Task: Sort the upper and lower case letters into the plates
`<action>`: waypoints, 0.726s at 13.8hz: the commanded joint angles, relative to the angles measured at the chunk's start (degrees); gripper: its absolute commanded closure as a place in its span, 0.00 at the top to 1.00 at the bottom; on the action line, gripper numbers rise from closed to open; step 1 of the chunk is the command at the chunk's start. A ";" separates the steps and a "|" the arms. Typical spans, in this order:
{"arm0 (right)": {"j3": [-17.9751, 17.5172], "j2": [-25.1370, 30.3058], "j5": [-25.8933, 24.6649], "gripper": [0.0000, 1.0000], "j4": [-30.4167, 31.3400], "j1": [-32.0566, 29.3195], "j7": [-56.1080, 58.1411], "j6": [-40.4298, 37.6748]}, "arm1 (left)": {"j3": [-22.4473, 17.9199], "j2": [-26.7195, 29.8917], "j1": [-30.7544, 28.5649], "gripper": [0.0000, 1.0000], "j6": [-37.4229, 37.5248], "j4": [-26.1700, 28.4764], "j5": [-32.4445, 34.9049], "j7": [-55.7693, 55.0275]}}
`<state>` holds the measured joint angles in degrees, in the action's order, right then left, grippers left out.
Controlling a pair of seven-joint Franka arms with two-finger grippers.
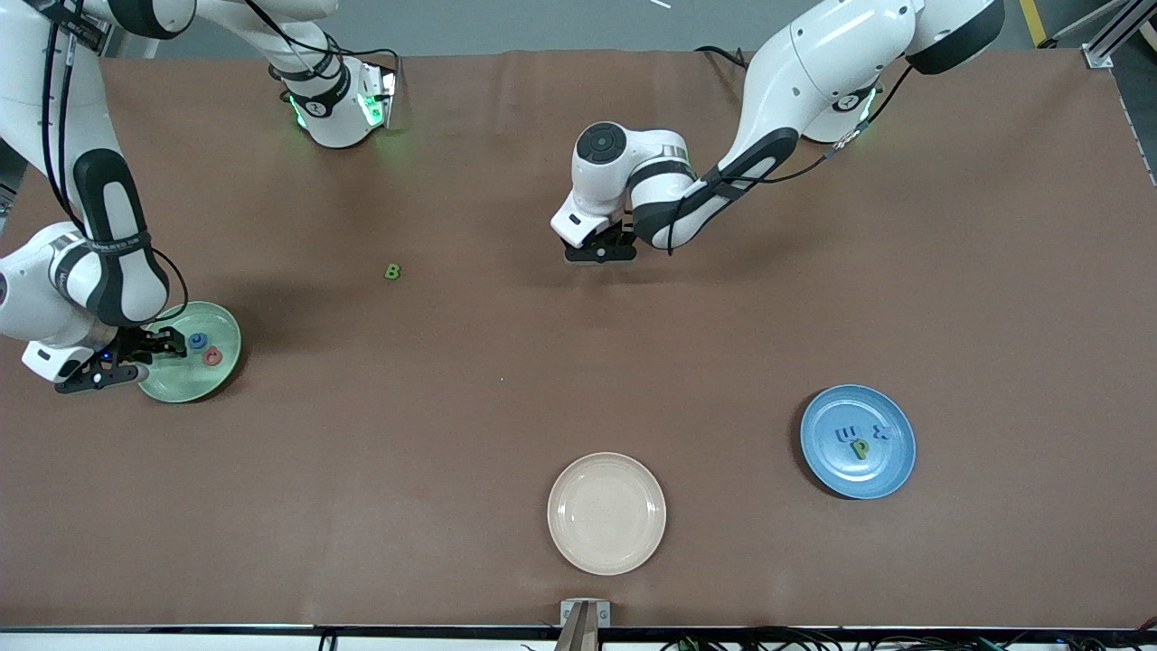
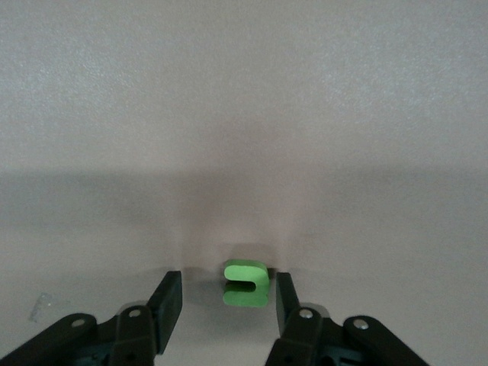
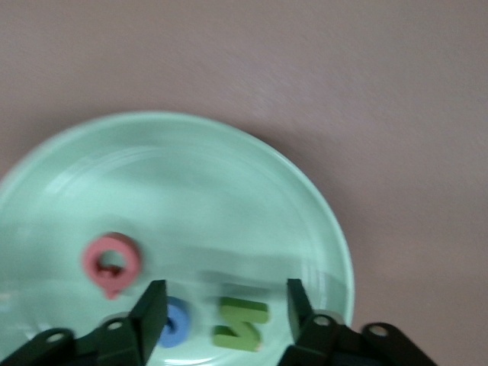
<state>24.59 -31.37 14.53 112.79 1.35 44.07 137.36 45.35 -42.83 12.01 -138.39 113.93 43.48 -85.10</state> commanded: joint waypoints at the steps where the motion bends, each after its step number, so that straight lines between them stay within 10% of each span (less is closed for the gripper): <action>1: -0.07 7.44 0.41 0.97 1.20 5.13 -10.35 -9.27 | -0.35 -0.85 0.74 0.49 -0.92 -0.20 1.78 -2.62; 4: 0.02 13.68 0.15 1.00 5.93 12.42 -23.38 -13.17 | -0.53 -0.85 0.65 0.45 -0.92 -0.64 1.96 -2.53; 7: -0.16 17.56 0.15 1.00 12.00 20.76 -36.81 -11.86 | -1.49 -0.59 0.74 0.05 -0.75 -1.60 1.87 -2.53; 10: -0.24 20.81 0.23 1.00 18.85 28.24 -47.56 -5.99 | -1.58 1.42 -1.45 0.00 0.22 -2.48 1.87 -2.53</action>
<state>23.89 -15.19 14.58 124.60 25.52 2.35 126.92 44.07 -43.48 11.82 -138.59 112.07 43.62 -85.99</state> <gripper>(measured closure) 0.000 0.731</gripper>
